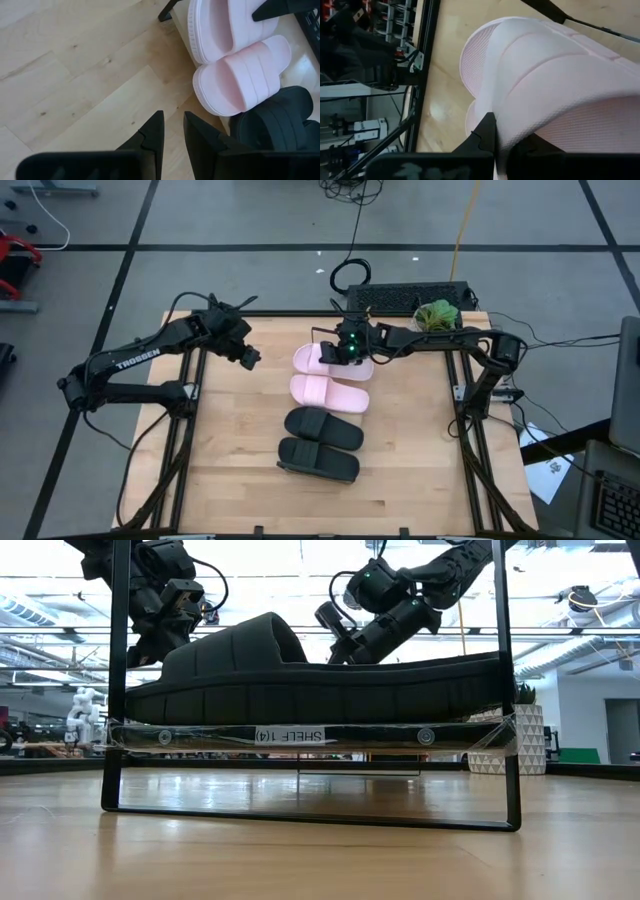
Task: Pick and place slides into the shelf
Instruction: Put the pink slide on the shelf
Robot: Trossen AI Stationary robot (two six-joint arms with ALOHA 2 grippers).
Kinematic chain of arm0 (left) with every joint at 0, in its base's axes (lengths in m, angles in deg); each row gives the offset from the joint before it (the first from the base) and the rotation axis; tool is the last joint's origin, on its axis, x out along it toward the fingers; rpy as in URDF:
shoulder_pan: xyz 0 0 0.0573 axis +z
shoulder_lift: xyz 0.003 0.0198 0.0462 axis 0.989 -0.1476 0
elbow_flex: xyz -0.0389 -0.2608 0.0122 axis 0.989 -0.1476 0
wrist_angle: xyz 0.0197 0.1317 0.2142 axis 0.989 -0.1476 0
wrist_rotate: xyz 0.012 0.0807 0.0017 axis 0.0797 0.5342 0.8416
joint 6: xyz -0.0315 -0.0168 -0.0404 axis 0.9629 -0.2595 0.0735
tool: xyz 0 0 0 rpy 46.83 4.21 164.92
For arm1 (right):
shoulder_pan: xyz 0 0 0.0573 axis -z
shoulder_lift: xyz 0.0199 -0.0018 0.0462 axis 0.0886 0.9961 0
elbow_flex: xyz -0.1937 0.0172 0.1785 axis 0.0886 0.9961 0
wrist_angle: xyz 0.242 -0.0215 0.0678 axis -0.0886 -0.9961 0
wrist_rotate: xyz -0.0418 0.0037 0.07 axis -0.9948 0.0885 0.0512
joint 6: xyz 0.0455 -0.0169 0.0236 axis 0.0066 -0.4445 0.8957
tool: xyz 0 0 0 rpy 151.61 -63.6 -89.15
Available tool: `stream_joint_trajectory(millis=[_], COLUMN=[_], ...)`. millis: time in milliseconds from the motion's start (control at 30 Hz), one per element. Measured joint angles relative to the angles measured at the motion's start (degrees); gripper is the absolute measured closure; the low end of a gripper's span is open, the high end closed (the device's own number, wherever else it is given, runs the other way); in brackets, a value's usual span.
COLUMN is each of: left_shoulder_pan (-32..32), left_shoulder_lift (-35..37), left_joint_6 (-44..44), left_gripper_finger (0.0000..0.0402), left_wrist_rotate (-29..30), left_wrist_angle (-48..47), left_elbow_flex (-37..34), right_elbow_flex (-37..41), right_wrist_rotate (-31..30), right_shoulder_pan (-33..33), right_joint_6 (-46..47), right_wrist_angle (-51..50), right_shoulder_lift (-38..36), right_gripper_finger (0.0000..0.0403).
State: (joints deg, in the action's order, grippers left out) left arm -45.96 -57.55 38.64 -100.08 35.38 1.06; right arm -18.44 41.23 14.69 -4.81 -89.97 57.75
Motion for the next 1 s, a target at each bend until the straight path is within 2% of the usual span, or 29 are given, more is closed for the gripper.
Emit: stream_joint_trajectory(millis=[467,1000], left_shoulder_pan=[-0.02,-0.01], left_shoulder_lift=[0.00,0.00], left_joint_6=[-0.93,-1.15], left_gripper_finger=[0.0332,0.0332], left_wrist_rotate=[0.03,0.03], left_wrist_angle=[0.02,2.56], left_elbow_flex=[0.00,0.01], right_elbow_flex=[0.09,0.09], right_wrist_rotate=[-3.24,0.10], right_shoulder_pan=[-0.08,-0.72], right_joint_6=[0.44,1.79], right_wrist_angle=[-3.01,-3.06], right_shoulder_lift=[0.07,0.04], right_gripper_finger=[0.0399,0.0399])
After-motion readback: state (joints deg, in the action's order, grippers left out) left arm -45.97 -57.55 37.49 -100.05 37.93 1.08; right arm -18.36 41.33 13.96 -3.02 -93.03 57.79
